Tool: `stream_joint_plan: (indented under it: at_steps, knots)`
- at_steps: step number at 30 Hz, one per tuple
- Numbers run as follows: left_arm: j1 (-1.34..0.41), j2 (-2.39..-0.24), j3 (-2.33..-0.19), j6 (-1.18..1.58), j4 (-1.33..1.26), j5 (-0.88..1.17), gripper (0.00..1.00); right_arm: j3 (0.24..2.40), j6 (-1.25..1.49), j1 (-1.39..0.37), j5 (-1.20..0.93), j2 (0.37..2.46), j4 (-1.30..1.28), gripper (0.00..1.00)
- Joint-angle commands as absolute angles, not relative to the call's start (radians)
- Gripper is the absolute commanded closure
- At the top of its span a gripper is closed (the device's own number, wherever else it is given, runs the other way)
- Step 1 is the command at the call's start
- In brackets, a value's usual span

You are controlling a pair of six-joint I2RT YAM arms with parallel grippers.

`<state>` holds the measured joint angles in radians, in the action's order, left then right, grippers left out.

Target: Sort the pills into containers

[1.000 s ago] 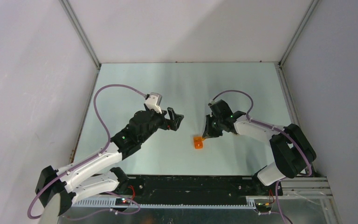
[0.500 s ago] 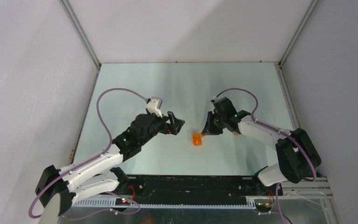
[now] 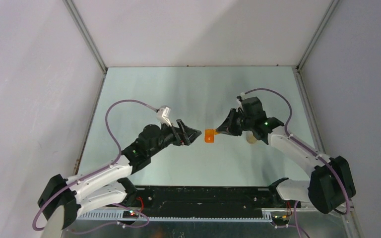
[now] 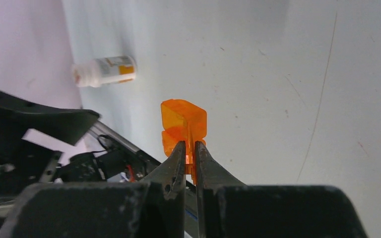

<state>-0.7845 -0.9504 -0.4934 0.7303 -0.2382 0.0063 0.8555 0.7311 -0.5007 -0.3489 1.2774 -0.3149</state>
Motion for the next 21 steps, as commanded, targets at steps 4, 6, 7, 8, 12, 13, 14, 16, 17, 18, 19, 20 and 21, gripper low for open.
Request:
stream_joint_plan:
  at_steps: [4, 6, 7, 8, 12, 13, 14, 16, 17, 18, 19, 20, 21]
  knots:
    - [-0.781, -1.021, -0.456, 0.981, -0.512, 0.139, 0.07, 0.893, 0.861, -0.442, -0.463, 1.167, -0.253, 0.94]
    - [-0.780, -1.052, -0.471, 0.989, -0.538, 0.177, 0.09, 0.893, 0.884, -0.432, -0.483, 1.153, -0.246, 0.94]
    - [-0.780, -1.063, -0.476, 0.991, -0.552, 0.185, 0.09, 0.893, 0.898, -0.429, -0.491, 1.143, -0.238, 0.94]
    - [-0.780, -1.084, -0.484, 0.997, -0.561, 0.201, 0.12, 0.893, 0.904, -0.428, -0.494, 1.137, -0.233, 0.94]
    - [-0.781, -1.144, -0.488, 1.052, -0.688, 0.260, 0.20, 0.892, 0.931, -0.417, -0.513, 1.117, -0.207, 0.94]
    - [-0.781, -1.154, -0.490, 1.071, -0.702, 0.267, 0.21, 0.893, 0.938, -0.416, -0.520, 1.115, -0.205, 0.94]
    - [-0.781, -1.173, -0.491, 1.079, -0.725, 0.280, 0.22, 0.893, 0.941, -0.414, -0.525, 1.114, -0.197, 0.94]
    - [-0.781, -1.197, -0.491, 1.101, -0.743, 0.286, 0.25, 0.892, 0.945, -0.414, -0.538, 1.115, -0.185, 0.94]
    - [-0.780, -1.203, -0.489, 1.113, -0.753, 0.285, 0.26, 0.892, 0.946, -0.414, -0.546, 1.115, -0.182, 0.94]
    - [-0.780, -1.216, -0.480, 1.121, -0.782, 0.283, 0.29, 0.893, 0.945, -0.414, -0.549, 1.115, -0.179, 0.94]
    - [-0.781, -1.222, -0.473, 1.139, -0.797, 0.283, 0.30, 0.893, 0.944, -0.414, -0.550, 1.116, -0.179, 0.94]
    - [-0.781, -1.233, -0.470, 1.147, -0.825, 0.284, 0.32, 0.893, 0.944, -0.414, -0.551, 1.115, -0.179, 0.94]
    - [-0.780, -1.238, -0.466, 1.161, -0.838, 0.284, 0.33, 0.893, 0.944, -0.414, -0.554, 1.114, -0.179, 0.94]
